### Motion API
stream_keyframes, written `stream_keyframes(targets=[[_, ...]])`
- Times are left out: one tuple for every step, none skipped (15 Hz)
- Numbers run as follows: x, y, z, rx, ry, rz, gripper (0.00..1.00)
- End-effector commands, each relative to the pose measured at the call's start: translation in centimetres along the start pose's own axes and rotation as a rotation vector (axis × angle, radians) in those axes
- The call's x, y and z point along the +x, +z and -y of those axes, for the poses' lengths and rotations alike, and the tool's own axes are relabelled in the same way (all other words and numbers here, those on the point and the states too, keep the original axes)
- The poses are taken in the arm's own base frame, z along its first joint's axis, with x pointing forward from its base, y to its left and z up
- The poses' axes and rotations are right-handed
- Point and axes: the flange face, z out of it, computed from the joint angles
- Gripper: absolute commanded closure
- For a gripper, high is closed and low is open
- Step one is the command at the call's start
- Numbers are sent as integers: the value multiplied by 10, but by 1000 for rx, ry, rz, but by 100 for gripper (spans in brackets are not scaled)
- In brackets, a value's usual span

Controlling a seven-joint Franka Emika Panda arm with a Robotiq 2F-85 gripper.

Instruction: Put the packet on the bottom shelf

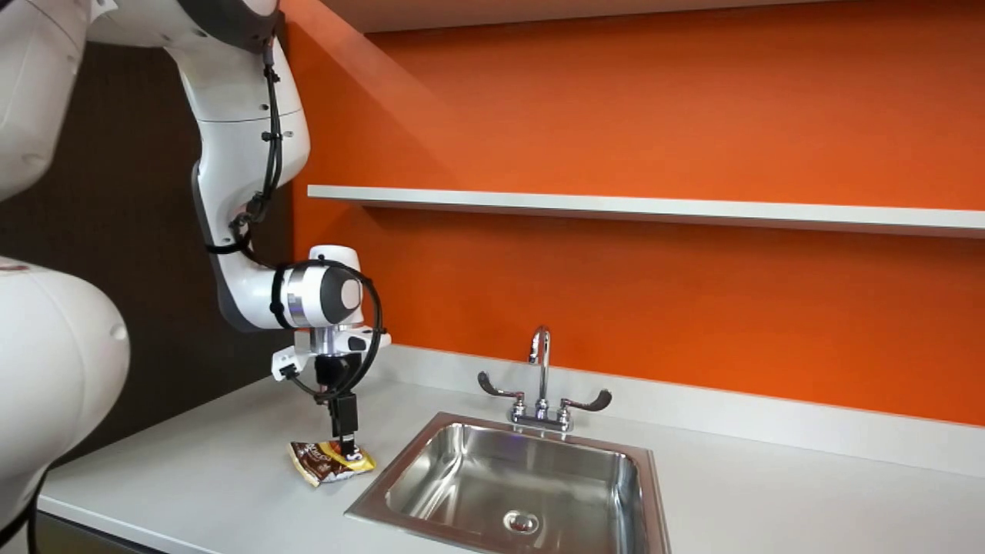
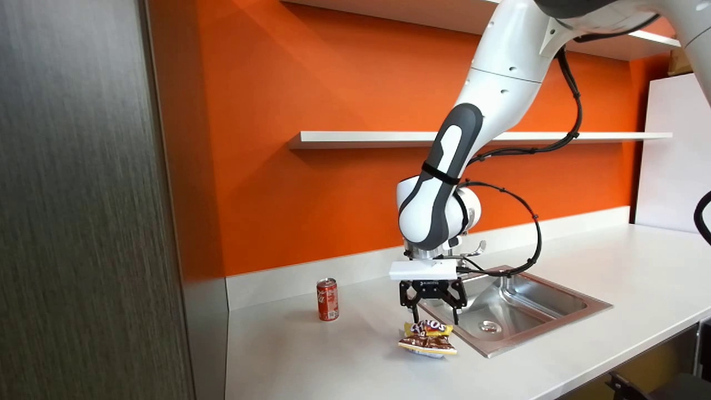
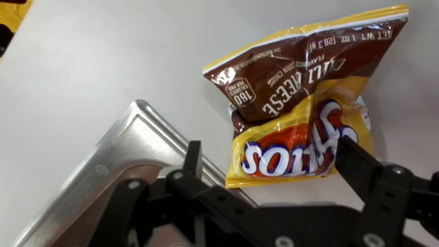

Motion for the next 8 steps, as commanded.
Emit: stream_keyframes(targets=[[-1, -1, 4, -12, 22, -3, 0], [-2, 0, 4, -12, 16, 0, 0], [-3, 1, 5, -12, 12, 3, 0], [-3, 2, 5, -16, 9, 3, 0], [-4, 3, 6, -18, 5, 9, 0], [-6, 5, 6, -20, -1, 12, 0], [-7, 6, 6, -20, -4, 15, 0], [-8, 7, 7, -22, -9, 18, 0]])
